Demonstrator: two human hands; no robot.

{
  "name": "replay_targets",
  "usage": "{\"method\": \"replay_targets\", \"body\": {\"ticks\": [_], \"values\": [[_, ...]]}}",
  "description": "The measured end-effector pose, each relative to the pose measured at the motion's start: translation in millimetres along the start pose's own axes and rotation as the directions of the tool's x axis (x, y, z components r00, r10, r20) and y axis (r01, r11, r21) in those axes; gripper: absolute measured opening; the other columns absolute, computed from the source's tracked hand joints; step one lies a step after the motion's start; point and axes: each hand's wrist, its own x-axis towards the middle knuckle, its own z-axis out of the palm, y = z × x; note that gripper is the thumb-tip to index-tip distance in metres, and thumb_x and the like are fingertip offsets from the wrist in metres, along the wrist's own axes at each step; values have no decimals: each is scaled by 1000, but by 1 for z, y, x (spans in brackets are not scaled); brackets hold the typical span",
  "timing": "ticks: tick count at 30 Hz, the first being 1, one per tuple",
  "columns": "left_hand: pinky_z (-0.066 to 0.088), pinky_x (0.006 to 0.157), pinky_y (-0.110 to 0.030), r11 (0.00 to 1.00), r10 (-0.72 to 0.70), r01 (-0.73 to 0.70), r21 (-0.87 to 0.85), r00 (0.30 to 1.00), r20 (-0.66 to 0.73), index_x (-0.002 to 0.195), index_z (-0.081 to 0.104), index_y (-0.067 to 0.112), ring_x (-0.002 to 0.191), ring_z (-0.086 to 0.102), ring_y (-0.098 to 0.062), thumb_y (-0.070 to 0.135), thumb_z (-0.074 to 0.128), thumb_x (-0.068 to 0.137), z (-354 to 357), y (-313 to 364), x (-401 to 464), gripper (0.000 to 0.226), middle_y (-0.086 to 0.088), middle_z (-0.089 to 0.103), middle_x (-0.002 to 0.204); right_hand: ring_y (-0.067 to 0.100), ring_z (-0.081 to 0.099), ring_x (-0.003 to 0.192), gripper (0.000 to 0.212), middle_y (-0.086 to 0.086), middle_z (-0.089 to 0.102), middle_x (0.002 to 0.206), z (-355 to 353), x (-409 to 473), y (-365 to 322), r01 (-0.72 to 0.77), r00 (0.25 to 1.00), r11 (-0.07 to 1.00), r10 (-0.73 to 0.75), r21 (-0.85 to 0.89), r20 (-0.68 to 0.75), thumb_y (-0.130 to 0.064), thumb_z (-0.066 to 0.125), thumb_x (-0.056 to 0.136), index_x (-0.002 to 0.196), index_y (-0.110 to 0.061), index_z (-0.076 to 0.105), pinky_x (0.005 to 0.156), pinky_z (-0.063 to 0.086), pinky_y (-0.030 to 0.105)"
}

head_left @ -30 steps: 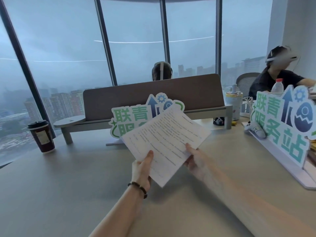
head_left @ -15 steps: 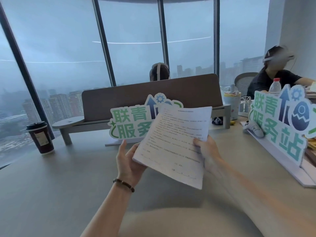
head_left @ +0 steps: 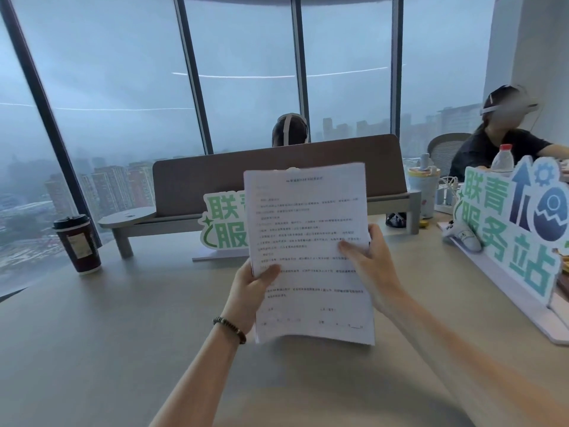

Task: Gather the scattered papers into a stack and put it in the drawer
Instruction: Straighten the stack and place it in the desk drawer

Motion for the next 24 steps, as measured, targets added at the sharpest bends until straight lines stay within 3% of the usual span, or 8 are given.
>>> {"method": "replay_targets", "body": {"ticks": [3, 5, 7, 9, 11, 15, 24], "values": [[59, 82, -44, 990, 132, -134, -50, 990, -39, 113, 66, 9, 101, 70, -29, 4, 56, 95, 6, 6, -3, 22, -11, 73, 111, 24, 74, 92, 46, 3, 74, 104, 3, -4, -12, 43, 997, 981, -53, 187, 49, -9, 73, 86, 121, -15, 44, 75, 61, 43], [57, 83, -47, 984, 103, -114, -138, 991, -83, 110, 67, 9, 99, 70, -31, 5, 60, 92, 7, 5, -3, 20, -13, 73, 110, 27, 72, 97, 50, 6, 73, 110, 5, -5, -14, 34, 995, 978, -53, 208, 87, -13, 77, 83, 126, -14, 52, 79, 60, 47], [57, 85, -49, 980, 7, -27, -199, 995, -100, 110, 68, 9, 99, 70, -34, 10, 66, 89, 8, 1, -3, 22, -15, 73, 109, 26, 73, 96, 36, 3, 76, 107, 6, -5, -8, 0, 992, 993, -15, 116, 122, -20, 77, 83, 117, -17, 67, 83, 60, 49], [57, 86, -48, 990, -59, 44, -131, 992, -113, 107, 71, 11, 99, 70, -34, 17, 70, 87, 8, -5, -4, 20, -14, 74, 108, 24, 73, 94, 25, -1, 77, 101, 7, -5, 4, -24, 990, 999, 28, -30, 141, -29, 76, 83, 106, -22, 74, 85, 59, 49], [59, 83, -45, 1000, -20, 17, -22, 990, -141, 100, 74, 14, 95, 72, -30, 21, 71, 88, 8, -8, -4, 15, -9, 76, 102, 24, 72, 95, 21, -2, 77, 98, 8, -4, 13, -8, 991, 992, 24, -127, 130, -36, 75, 84, 102, -25, 75, 84, 60, 46], [61, 74, -37, 987, 113, -94, 128, 982, -149, 92, 75, 22, 87, 74, -18, 22, 70, 88, 3, -4, -1, 6, 0, 78, 92, 22, 74, 90, 31, 0, 77, 98, 7, 1, 18, 7, 994, 992, 6, -122, 105, -44, 73, 85, 104, -21, 75, 82, 60, 50], [59, 67, -26, 992, 35, -20, 126, 992, -124, 89, 74, 26, 84, 74, -12, 18, 69, 89, 0, -6, 0, 9, 8, 78, 87, 23, 74, 85, 34, 0, 77, 97, 8, 1, 31, -19, 992, 974, 48, -225, 121, -46, 67, 89, 110, -20, 73, 80, 60, 50]]}}
